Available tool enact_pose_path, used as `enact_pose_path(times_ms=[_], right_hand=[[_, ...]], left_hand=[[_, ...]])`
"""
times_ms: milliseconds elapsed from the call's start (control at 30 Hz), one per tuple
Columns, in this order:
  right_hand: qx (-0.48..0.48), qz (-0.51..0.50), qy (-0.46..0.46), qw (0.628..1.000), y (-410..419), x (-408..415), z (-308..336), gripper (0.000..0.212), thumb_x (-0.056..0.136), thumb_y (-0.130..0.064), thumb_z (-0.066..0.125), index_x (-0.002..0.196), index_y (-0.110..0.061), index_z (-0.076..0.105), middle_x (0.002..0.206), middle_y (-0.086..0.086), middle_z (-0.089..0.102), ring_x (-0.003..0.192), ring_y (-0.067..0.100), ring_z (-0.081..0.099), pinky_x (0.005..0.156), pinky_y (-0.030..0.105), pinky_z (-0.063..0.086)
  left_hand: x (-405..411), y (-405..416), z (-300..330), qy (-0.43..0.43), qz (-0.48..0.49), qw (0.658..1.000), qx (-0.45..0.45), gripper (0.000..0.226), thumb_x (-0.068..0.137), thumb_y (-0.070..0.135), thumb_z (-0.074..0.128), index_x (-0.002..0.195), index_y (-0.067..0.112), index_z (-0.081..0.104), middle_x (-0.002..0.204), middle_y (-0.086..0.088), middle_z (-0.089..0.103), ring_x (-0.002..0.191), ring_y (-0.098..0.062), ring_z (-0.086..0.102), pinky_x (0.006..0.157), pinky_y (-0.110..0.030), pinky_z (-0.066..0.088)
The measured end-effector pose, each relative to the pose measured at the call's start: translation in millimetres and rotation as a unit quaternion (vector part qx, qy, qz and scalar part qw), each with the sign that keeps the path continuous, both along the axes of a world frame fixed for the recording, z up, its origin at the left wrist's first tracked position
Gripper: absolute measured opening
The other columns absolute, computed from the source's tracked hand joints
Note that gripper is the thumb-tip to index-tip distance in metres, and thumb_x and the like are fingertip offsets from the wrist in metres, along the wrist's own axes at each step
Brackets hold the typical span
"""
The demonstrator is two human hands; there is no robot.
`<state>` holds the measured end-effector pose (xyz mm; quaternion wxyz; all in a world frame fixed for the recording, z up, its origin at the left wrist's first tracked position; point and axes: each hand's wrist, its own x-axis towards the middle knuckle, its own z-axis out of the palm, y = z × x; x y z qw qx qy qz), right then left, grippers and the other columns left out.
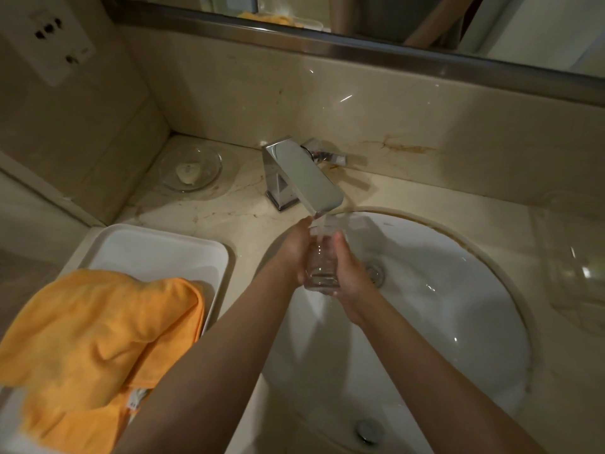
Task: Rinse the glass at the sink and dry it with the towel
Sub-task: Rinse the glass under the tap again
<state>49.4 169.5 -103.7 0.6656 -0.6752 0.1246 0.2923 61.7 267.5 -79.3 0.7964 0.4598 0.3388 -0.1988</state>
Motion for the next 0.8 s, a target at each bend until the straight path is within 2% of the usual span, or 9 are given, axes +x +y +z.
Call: enact_pose_path(times_ms=[67, 133, 167, 267, 400, 500, 600, 700, 800], right_hand=[[0.002, -0.015, 0.041, 0.999, 2, 3, -3, 0.056, 0.089, -0.064, 0.032, 0.102, -0.022, 0.067, 0.091, 0.005, 0.073, 0.085, 0.021, 0.07, 0.074, 0.035, 0.054], [0.005, -0.049, 0.074, 0.996, 4, 6, -5, 0.058, 0.087, -0.066, 0.032, 0.098, -0.021, 0.066, 0.093, 0.008, 0.072, 0.083, 0.02, 0.068, 0.067, 0.031, 0.052], [0.013, -0.066, 0.078, 0.995, 5, 8, -6, 0.056, 0.086, -0.067, 0.033, 0.097, -0.023, 0.065, 0.096, 0.006, 0.071, 0.086, 0.018, 0.067, 0.067, 0.031, 0.052], [0.028, -0.082, 0.07, 0.994, 4, 11, -9, 0.053, 0.088, -0.065, 0.032, 0.108, -0.026, 0.062, 0.104, 0.002, 0.069, 0.092, 0.014, 0.066, 0.069, 0.032, 0.052], [0.053, -0.06, 0.054, 0.995, 1, 11, -8, 0.042, 0.088, -0.061, 0.039, 0.103, -0.029, 0.061, 0.105, 0.008, 0.07, 0.093, 0.022, 0.069, 0.081, 0.043, 0.056], [0.065, -0.047, 0.051, 0.996, -1, 10, -5, 0.047, 0.089, -0.058, 0.041, 0.107, -0.021, 0.063, 0.102, 0.011, 0.071, 0.089, 0.025, 0.07, 0.076, 0.042, 0.057], [0.078, -0.008, 0.049, 0.996, -7, 9, -8, 0.05, 0.091, -0.054, 0.04, 0.112, -0.015, 0.063, 0.1, 0.01, 0.071, 0.084, 0.023, 0.07, 0.064, 0.034, 0.055], [0.061, 0.054, 0.025, 0.996, -18, 14, -3, 0.049, 0.086, -0.057, 0.047, 0.111, -0.018, 0.063, 0.103, 0.01, 0.071, 0.085, 0.022, 0.069, 0.066, 0.032, 0.052], [0.049, 0.118, 0.028, 0.991, -31, 24, 4, 0.041, 0.078, -0.058, 0.051, 0.103, -0.027, 0.063, 0.106, 0.006, 0.07, 0.093, 0.024, 0.066, 0.073, 0.035, 0.05]], left_hand=[[1, -7, -5, -0.023, -0.008, 0.997, 0.075, 0.042, 0.096, 0.047, 0.037, 0.1, 0.01, 0.057, 0.074, -0.007, 0.06, 0.058, -0.019, 0.062, 0.051, -0.026, 0.052], [-6, -21, -10, -0.076, -0.095, 0.945, 0.304, 0.036, 0.095, 0.044, 0.041, 0.111, 0.013, 0.05, 0.09, -0.009, 0.06, 0.081, -0.023, 0.063, 0.071, -0.037, 0.054], [-11, -28, -14, -0.086, -0.098, 0.927, 0.351, 0.043, 0.091, 0.05, 0.043, 0.115, 0.015, 0.048, 0.101, -0.01, 0.061, 0.093, -0.026, 0.063, 0.082, -0.04, 0.053], [-22, -36, -19, -0.094, -0.037, 0.933, 0.346, 0.072, 0.079, 0.068, 0.043, 0.13, 0.017, 0.04, 0.117, -0.006, 0.061, 0.106, -0.024, 0.061, 0.089, -0.035, 0.05], [-11, -26, -19, -0.076, -0.01, 0.955, 0.287, 0.066, 0.08, 0.067, 0.043, 0.117, 0.013, 0.054, 0.1, -0.005, 0.068, 0.089, -0.023, 0.067, 0.081, -0.035, 0.054], [-4, -18, -11, -0.043, 0.017, 0.983, 0.176, 0.048, 0.092, 0.053, 0.036, 0.097, 0.014, 0.064, 0.077, -0.002, 0.067, 0.062, -0.015, 0.066, 0.053, -0.023, 0.05], [2, 1, -6, 0.014, 0.002, 1.0, 0.003, 0.036, 0.097, 0.032, 0.03, 0.082, 0.012, 0.057, 0.07, -0.005, 0.059, 0.061, -0.019, 0.057, 0.055, -0.027, 0.05], [1, 15, -3, 0.023, -0.093, 0.995, -0.005, 0.033, 0.091, 0.002, 0.025, 0.077, 0.007, 0.055, 0.062, -0.006, 0.064, 0.057, -0.02, 0.062, 0.059, -0.031, 0.051], [0, 27, -6, 0.012, -0.177, 0.984, 0.015, 0.034, 0.092, -0.008, 0.028, 0.082, 0.005, 0.058, 0.071, -0.006, 0.068, 0.065, -0.017, 0.065, 0.069, -0.032, 0.054]])
